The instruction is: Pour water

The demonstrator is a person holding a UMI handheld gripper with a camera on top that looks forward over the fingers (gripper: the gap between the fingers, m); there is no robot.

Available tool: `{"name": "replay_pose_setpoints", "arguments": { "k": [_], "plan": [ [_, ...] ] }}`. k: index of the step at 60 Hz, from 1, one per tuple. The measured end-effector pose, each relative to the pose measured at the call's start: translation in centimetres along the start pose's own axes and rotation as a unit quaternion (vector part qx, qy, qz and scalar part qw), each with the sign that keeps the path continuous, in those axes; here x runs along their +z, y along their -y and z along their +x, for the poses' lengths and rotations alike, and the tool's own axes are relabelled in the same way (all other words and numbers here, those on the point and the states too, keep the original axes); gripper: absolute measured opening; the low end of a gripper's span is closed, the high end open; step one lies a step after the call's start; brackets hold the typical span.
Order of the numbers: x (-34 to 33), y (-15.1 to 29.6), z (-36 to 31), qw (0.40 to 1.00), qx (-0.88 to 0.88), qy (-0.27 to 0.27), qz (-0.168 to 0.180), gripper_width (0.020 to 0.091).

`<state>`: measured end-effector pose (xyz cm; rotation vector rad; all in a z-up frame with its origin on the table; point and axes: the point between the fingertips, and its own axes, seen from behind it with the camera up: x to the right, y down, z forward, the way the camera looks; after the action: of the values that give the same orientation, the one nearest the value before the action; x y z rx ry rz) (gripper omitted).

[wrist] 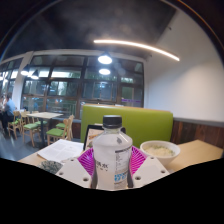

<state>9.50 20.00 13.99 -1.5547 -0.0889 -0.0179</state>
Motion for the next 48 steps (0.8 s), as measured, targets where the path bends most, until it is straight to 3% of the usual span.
{"name": "replay_pose_setpoints", "arguments": {
  "k": [12, 17, 29, 37, 43, 48],
  "plan": [
    [1.3, -3.7, -0.2, 0.997, 0.056, 0.034, -0.033, 0.0419],
    [1.8, -3.8, -0.1, 0.999, 0.035, 0.036, -0.013, 0.0424],
    [0.8, -2.6, 0.8, 0.999, 0.034, 0.032, -0.017, 0.0455],
    [1.6, -3.6, 0.0, 0.998, 0.039, 0.029, -0.03, 0.0597],
    [0.5, -4.4, -0.1, 0.996, 0.05, 0.032, -0.064, 0.0841],
    [-1.3, -2.9, -0.3, 0.995, 0.063, 0.033, -0.064, 0.084]
  ]
}}
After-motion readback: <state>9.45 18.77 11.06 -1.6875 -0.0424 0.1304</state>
